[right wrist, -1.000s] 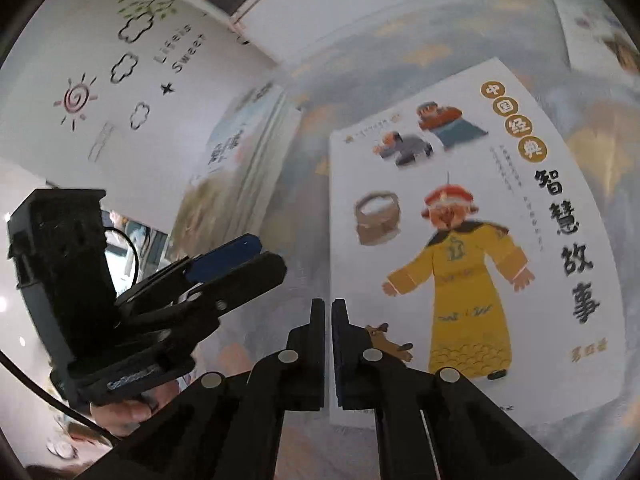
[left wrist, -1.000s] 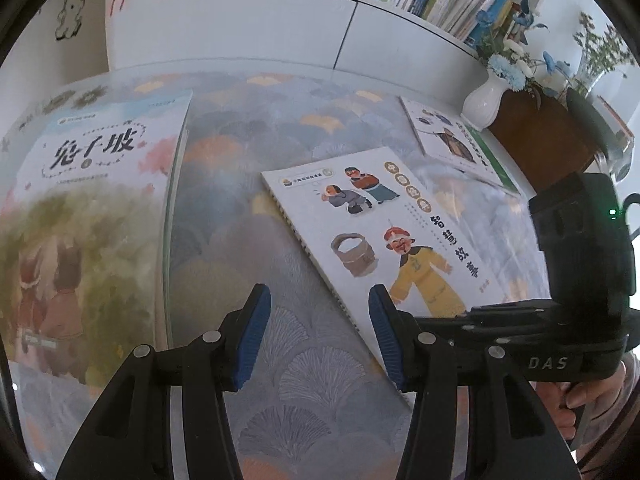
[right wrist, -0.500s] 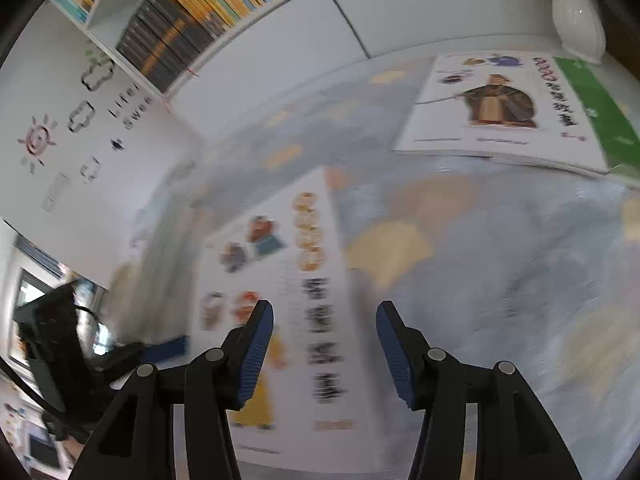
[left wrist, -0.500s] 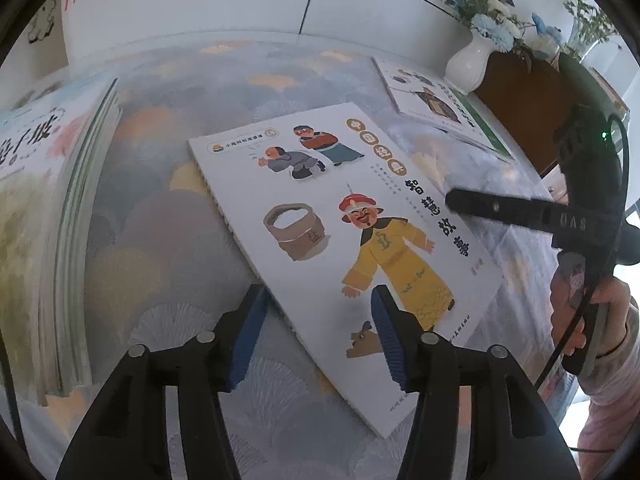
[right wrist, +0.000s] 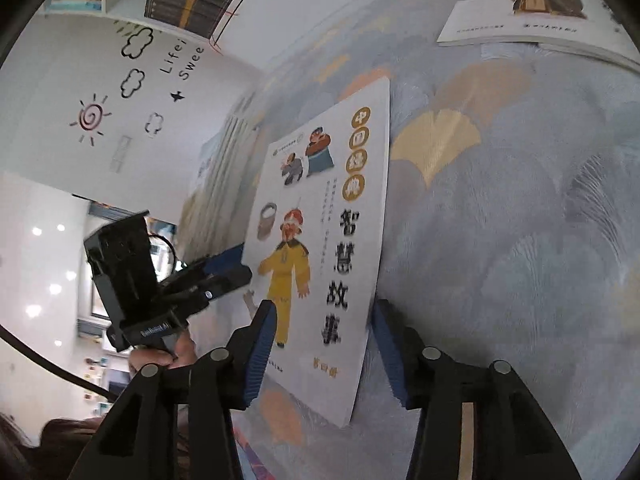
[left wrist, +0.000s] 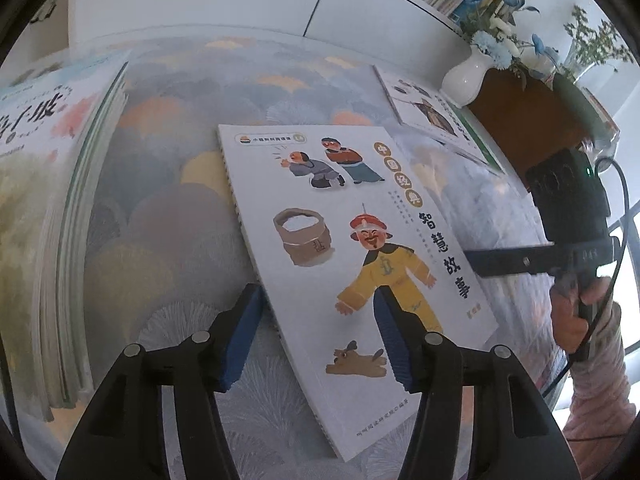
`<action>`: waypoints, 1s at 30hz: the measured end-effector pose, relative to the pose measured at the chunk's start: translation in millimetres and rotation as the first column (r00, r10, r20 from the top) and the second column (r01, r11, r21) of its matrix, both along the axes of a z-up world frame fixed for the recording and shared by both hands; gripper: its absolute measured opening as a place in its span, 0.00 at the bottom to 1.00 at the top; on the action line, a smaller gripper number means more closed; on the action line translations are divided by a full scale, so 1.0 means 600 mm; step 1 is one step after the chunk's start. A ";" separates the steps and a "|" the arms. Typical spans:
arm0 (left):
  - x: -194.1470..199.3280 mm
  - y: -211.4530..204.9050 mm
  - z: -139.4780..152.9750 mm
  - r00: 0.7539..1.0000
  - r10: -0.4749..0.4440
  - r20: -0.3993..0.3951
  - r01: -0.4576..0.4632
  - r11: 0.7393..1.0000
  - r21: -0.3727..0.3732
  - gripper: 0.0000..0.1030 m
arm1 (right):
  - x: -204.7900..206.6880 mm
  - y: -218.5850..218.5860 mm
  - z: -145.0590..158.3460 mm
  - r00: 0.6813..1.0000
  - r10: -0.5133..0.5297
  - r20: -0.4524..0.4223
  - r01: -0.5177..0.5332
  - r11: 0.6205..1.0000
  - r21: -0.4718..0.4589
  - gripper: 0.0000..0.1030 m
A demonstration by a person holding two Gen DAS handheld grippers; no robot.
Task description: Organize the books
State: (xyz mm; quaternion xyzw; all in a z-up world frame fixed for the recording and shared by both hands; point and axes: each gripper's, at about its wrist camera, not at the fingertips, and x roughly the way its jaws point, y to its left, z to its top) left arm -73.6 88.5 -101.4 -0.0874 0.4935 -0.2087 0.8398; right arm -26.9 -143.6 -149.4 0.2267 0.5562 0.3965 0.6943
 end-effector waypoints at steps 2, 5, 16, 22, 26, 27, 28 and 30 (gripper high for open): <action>0.005 0.000 0.001 1.000 0.001 -0.004 -0.001 1.000 -0.011 0.52 | 0.009 0.007 -0.001 1.000 -0.002 0.008 0.002 1.000 -0.015 0.34; 0.017 0.007 -0.003 1.000 0.012 -0.010 -0.012 0.998 -0.058 0.51 | 0.021 -0.001 -0.016 0.999 -0.035 -0.001 0.035 0.999 0.000 0.13; 0.062 0.009 -0.003 0.998 0.056 -0.038 -0.059 0.995 -0.085 0.47 | 0.023 -0.006 -0.030 0.999 -0.029 0.018 0.027 0.997 0.076 0.05; 0.089 0.014 0.002 0.991 0.101 -0.088 -0.112 0.984 -0.137 0.47 | 0.024 -0.002 -0.032 0.997 -0.026 0.068 0.021 0.997 0.076 0.04; 0.109 0.029 -0.012 0.988 0.076 -0.137 -0.110 0.959 -0.261 0.47 | 0.024 -0.016 -0.038 0.997 -0.020 0.074 0.013 0.996 0.091 0.04; 0.116 0.033 -0.021 0.985 0.059 -0.159 -0.108 0.942 -0.318 0.47 | 0.023 -0.019 -0.040 0.997 -0.017 0.074 0.010 0.996 0.092 0.04; 0.119 0.034 -0.023 0.985 0.061 -0.164 -0.113 0.937 -0.330 0.47 | 0.021 -0.023 -0.043 0.997 -0.016 0.075 0.009 0.996 0.092 0.04; 0.117 0.026 -0.018 0.987 0.070 -0.148 -0.109 0.955 -0.275 0.37 | 0.021 -0.022 -0.043 0.997 -0.018 0.076 0.011 0.996 0.093 0.04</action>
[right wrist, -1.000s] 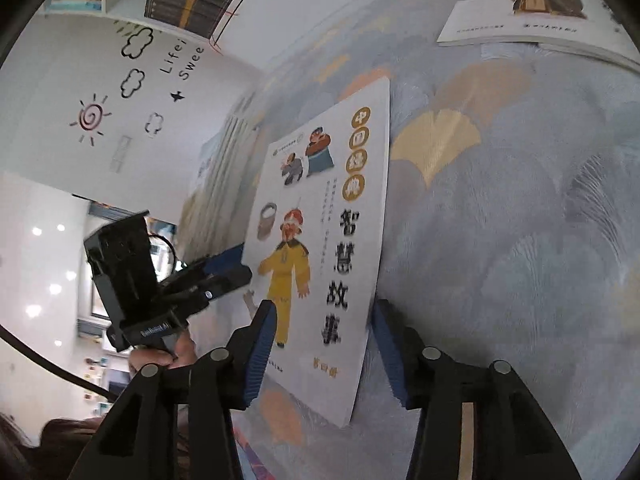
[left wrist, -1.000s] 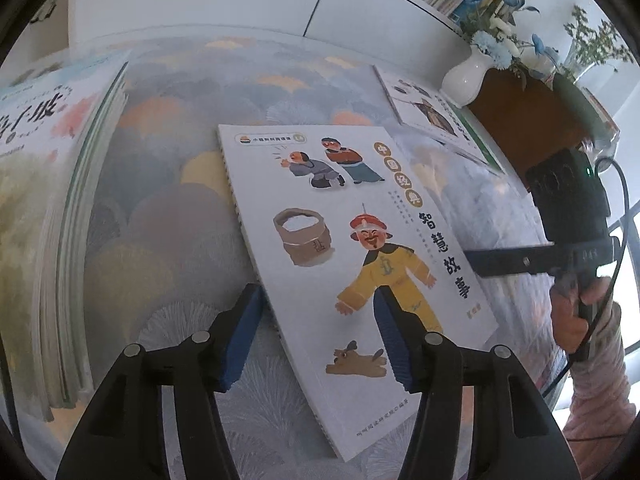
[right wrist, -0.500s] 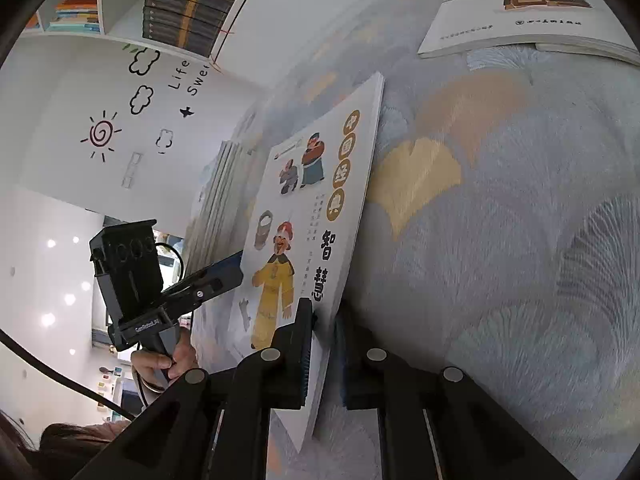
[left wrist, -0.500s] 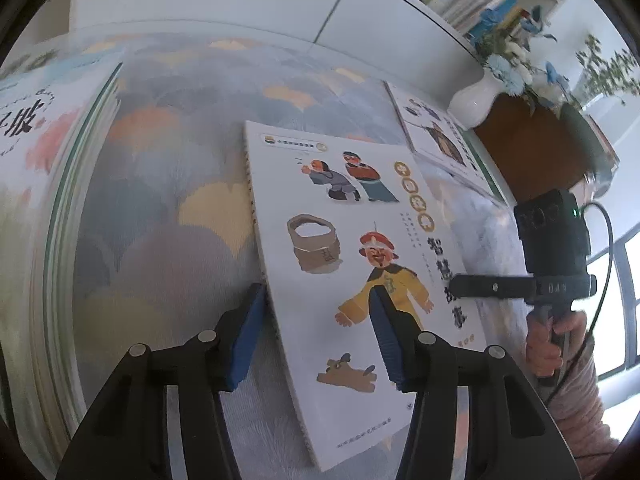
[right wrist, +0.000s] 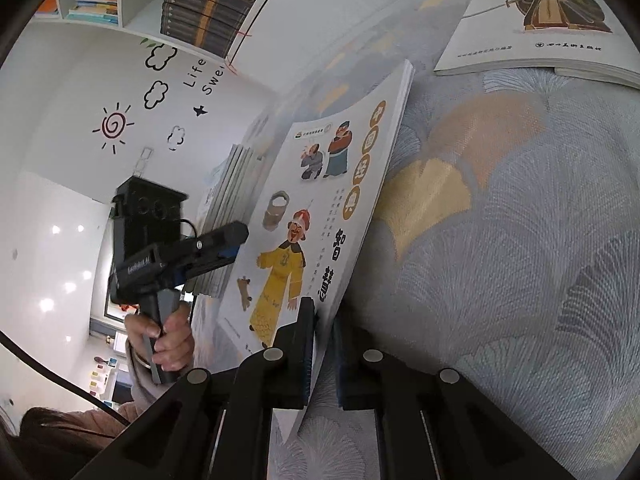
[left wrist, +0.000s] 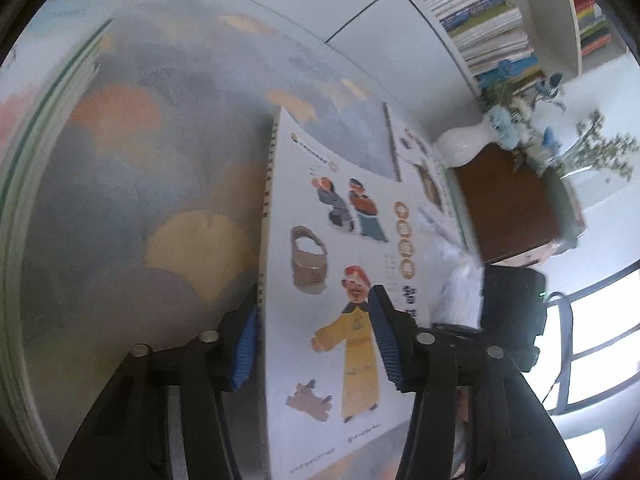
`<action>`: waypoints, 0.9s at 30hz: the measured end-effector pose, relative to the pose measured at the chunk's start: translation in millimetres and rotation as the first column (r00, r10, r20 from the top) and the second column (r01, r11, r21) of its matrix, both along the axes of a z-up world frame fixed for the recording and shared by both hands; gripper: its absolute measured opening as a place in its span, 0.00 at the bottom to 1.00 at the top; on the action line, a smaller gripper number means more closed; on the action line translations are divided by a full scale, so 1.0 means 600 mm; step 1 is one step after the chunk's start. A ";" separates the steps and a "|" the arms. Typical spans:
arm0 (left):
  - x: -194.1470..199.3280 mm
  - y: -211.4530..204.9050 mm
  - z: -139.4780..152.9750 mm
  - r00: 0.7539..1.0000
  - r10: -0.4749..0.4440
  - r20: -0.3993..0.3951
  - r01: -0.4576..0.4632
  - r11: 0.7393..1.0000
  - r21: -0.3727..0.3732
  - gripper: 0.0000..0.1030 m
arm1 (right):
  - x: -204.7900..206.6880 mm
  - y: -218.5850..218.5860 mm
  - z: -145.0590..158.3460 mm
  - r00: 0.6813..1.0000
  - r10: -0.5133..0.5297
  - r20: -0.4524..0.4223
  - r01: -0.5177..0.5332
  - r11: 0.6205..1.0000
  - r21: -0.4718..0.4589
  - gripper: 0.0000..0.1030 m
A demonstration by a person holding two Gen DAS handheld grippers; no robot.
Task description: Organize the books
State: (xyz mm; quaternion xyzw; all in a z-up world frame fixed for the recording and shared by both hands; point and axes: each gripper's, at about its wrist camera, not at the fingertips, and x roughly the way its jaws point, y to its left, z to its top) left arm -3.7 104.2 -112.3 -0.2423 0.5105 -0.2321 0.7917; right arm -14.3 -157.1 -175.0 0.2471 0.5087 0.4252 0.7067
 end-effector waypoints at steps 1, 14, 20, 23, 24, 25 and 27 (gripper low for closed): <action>-0.004 -0.006 0.003 1.000 0.001 0.017 -0.002 0.999 0.054 0.33 | -0.001 -0.001 -0.001 1.000 -0.002 0.000 0.002 1.000 0.003 0.04; -0.035 -0.035 0.041 0.992 -0.018 0.125 -0.017 0.962 0.274 0.20 | -0.017 0.029 0.033 0.995 0.008 0.104 0.003 0.994 -0.107 0.11; -0.051 -0.038 0.058 0.990 -0.038 0.135 0.002 0.967 0.254 0.20 | -0.022 0.039 0.044 0.992 0.019 0.128 -0.001 0.991 -0.136 0.11; -0.063 -0.042 0.075 0.986 -0.048 0.161 0.003 0.964 0.267 0.20 | -0.031 0.044 0.056 0.988 0.027 0.149 -0.007 0.991 -0.135 0.11; -0.066 -0.043 0.080 0.985 -0.050 0.167 0.004 0.965 0.262 0.20 | -0.033 0.045 0.061 0.988 0.030 0.155 -0.009 0.991 -0.133 0.11; -0.070 -0.042 0.088 0.983 -0.052 0.175 0.005 0.966 0.260 0.20 | -0.036 0.045 0.067 0.986 0.030 0.161 -0.009 0.991 -0.130 0.11; -0.079 -0.041 0.102 0.979 -0.062 0.196 0.009 0.965 0.263 0.20 | -0.041 0.044 0.077 0.984 0.026 0.177 -0.003 0.991 -0.132 0.11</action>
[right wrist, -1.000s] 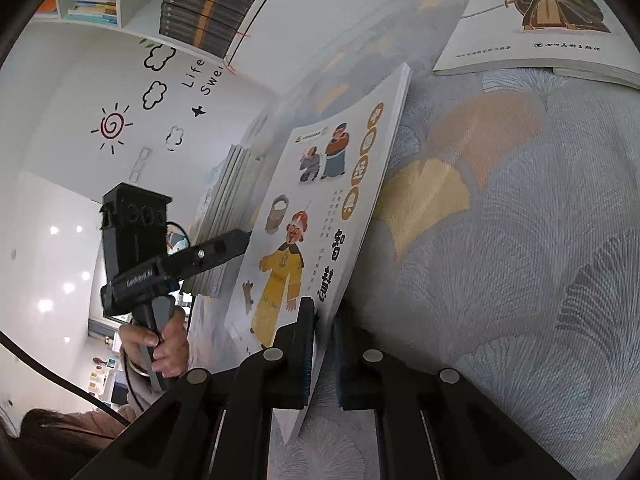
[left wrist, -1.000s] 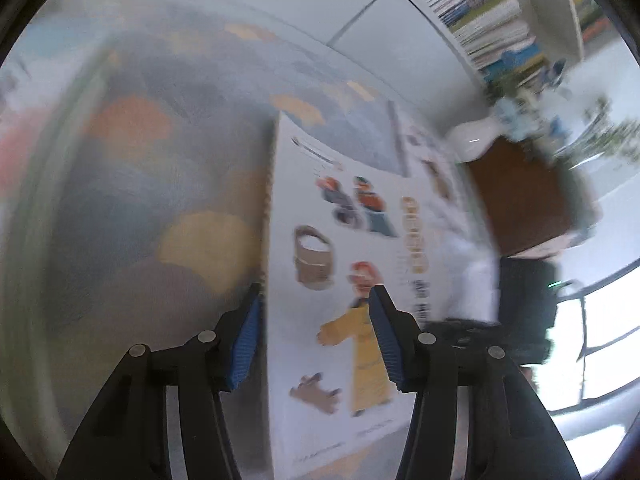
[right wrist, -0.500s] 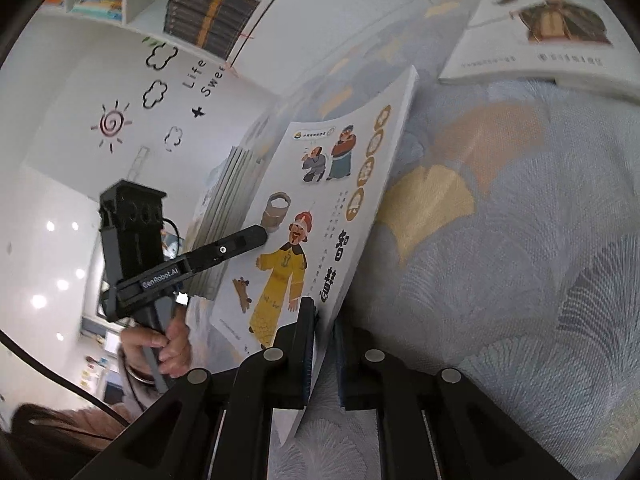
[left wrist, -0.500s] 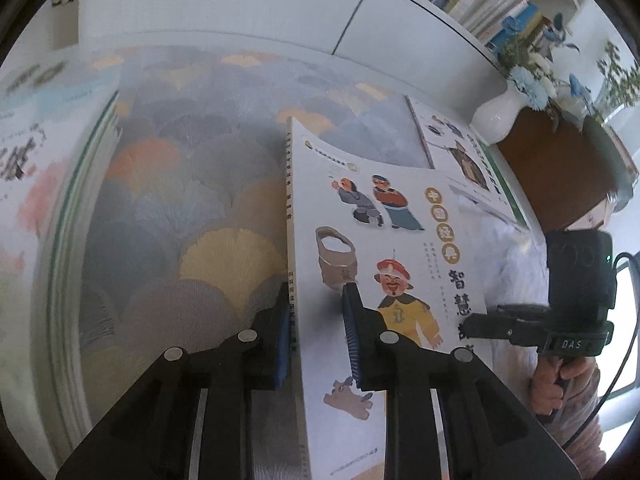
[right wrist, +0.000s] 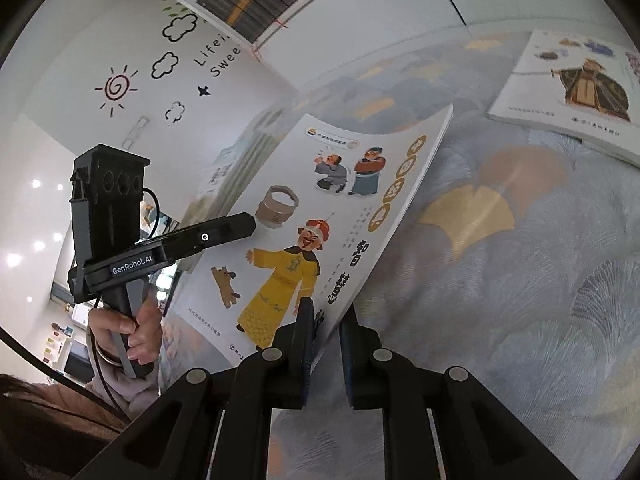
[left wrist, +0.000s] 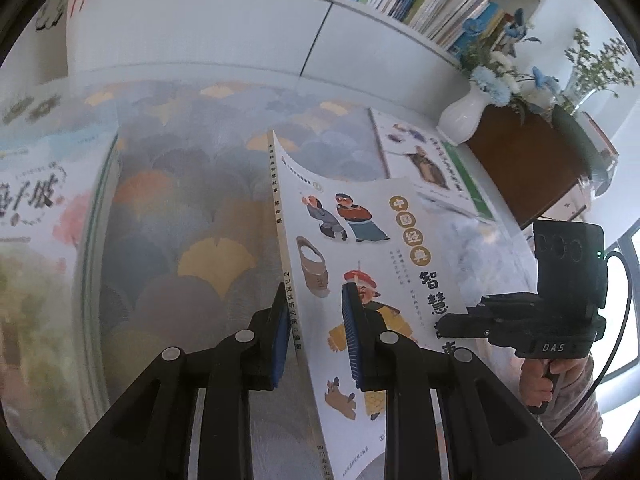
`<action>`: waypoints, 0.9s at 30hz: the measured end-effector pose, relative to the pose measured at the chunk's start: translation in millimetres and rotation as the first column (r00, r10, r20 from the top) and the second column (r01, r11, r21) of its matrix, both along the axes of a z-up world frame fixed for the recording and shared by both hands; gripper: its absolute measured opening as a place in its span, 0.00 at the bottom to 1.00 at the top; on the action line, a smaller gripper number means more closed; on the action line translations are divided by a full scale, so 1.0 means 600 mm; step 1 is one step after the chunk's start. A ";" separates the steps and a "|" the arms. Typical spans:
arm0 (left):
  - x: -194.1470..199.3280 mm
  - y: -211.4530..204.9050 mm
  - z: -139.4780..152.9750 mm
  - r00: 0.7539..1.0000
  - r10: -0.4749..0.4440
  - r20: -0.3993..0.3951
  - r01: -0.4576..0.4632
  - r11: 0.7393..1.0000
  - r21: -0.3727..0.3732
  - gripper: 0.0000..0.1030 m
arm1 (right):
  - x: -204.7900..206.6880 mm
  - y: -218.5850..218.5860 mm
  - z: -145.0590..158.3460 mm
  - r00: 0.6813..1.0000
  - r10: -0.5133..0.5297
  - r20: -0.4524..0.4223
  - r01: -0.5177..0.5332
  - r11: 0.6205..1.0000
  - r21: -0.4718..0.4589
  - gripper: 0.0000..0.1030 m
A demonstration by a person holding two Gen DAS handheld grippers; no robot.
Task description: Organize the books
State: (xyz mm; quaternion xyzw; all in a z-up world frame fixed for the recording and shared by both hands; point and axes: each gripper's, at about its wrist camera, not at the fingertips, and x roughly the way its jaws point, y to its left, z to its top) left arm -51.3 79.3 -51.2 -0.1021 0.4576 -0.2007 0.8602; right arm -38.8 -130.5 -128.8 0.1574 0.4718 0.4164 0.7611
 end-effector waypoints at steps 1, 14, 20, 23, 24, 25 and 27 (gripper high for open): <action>-0.005 0.000 0.007 1.000 -0.005 0.011 0.005 1.000 0.003 0.20 | -0.003 0.000 0.008 1.000 -0.003 0.011 0.003 1.000 -0.003 0.11; -0.030 0.076 0.088 0.995 0.019 0.098 -0.013 0.998 -0.059 0.20 | -0.031 0.061 0.119 0.990 0.014 0.142 -0.007 0.999 -0.050 0.11; -0.031 0.149 0.134 0.986 0.064 0.152 -0.056 0.997 -0.052 0.20 | -0.015 0.133 0.166 0.983 0.047 0.175 -0.041 0.998 -0.038 0.12; -0.034 0.195 0.153 0.979 0.105 0.173 -0.097 0.994 -0.058 0.20 | -0.003 0.180 0.187 0.980 0.069 0.188 -0.068 0.998 -0.017 0.12; -0.035 0.213 0.159 0.977 0.119 0.178 -0.110 0.992 -0.056 0.20 | 0.001 0.199 0.193 0.978 0.083 0.193 -0.082 0.997 -0.013 0.12; -0.036 0.229 0.163 0.974 0.132 0.184 -0.125 0.991 -0.049 0.20 | 0.004 0.216 0.198 0.976 0.093 0.197 -0.094 0.996 -0.006 0.12; -0.038 0.254 0.167 0.969 0.152 0.193 -0.149 0.988 -0.033 0.20 | 0.008 0.248 0.203 0.974 0.112 0.197 -0.115 0.993 0.005 0.12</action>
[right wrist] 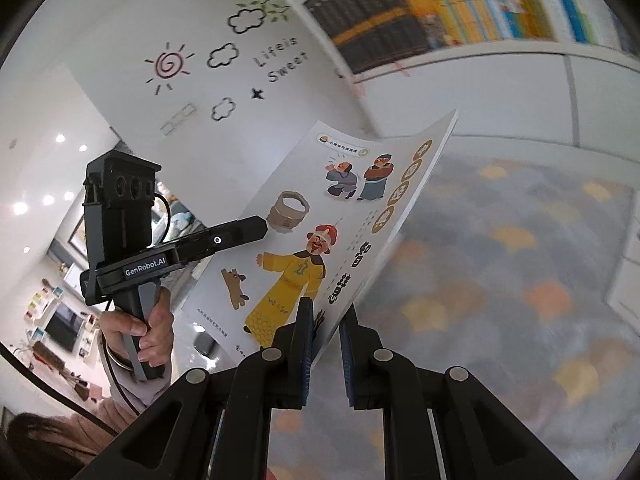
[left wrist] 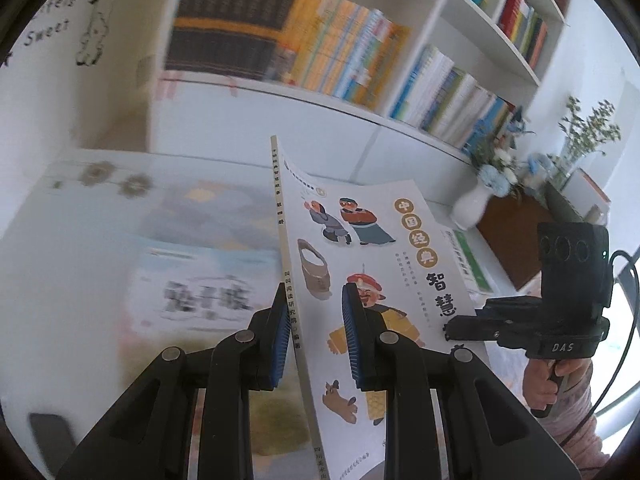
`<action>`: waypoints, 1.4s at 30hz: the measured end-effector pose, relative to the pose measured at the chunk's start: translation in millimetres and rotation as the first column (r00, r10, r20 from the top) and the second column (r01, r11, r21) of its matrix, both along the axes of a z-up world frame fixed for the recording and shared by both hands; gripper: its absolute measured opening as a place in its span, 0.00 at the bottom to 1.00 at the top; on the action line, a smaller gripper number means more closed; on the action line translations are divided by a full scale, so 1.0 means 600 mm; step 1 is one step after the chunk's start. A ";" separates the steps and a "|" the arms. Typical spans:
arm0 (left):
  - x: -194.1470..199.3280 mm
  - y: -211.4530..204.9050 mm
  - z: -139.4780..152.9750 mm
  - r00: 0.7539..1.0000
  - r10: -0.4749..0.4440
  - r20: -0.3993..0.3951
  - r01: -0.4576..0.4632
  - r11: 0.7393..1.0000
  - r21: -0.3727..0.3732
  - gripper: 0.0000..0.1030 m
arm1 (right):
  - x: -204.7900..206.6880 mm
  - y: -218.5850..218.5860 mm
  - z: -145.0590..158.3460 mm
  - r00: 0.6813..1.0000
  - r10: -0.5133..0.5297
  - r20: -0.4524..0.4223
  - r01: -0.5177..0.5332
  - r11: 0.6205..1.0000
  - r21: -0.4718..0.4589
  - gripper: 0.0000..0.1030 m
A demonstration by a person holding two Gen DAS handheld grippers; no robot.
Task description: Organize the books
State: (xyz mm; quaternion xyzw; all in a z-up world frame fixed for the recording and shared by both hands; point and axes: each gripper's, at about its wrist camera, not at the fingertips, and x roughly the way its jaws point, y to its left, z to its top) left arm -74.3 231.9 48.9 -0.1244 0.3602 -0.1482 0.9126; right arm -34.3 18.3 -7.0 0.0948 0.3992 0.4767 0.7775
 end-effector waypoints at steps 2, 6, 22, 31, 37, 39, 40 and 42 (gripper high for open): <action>-0.002 0.027 -0.002 1.000 0.025 0.004 -0.025 1.000 0.010 0.20 | 0.007 0.033 -0.001 1.000 0.025 -0.002 -0.025 1.000 0.006 0.12; -0.002 0.080 -0.022 0.997 0.072 -0.016 -0.072 0.997 0.010 0.21 | 0.018 0.090 -0.014 0.997 0.068 -0.026 -0.067 0.998 0.011 0.12; 0.037 0.149 -0.150 0.981 0.111 -0.156 -0.112 0.994 0.007 0.21 | 0.053 0.196 -0.114 0.982 0.089 -0.167 -0.102 0.993 -0.066 0.12; 0.035 0.147 -0.167 0.979 0.135 -0.150 -0.123 0.989 0.087 0.22 | 0.046 0.199 -0.135 0.987 0.050 -0.150 -0.067 0.992 -0.111 0.12; 0.038 0.127 -0.167 0.981 0.147 -0.129 -0.117 0.971 0.210 0.27 | 0.047 0.202 -0.133 0.988 0.041 -0.145 -0.060 0.990 -0.127 0.13; 0.039 0.125 -0.166 0.979 0.155 -0.129 -0.123 0.967 0.225 0.28 | 0.051 0.203 -0.136 0.988 0.039 -0.153 -0.058 0.991 -0.121 0.13; 0.040 0.126 -0.166 0.979 0.158 -0.130 -0.126 0.966 0.225 0.28 | 0.051 0.202 -0.137 0.987 0.035 -0.156 -0.053 0.992 -0.118 0.13; 0.041 0.130 -0.164 0.973 0.192 -0.127 -0.155 0.955 0.251 0.29 | 0.053 0.201 -0.139 0.986 0.024 -0.162 -0.042 0.993 -0.112 0.14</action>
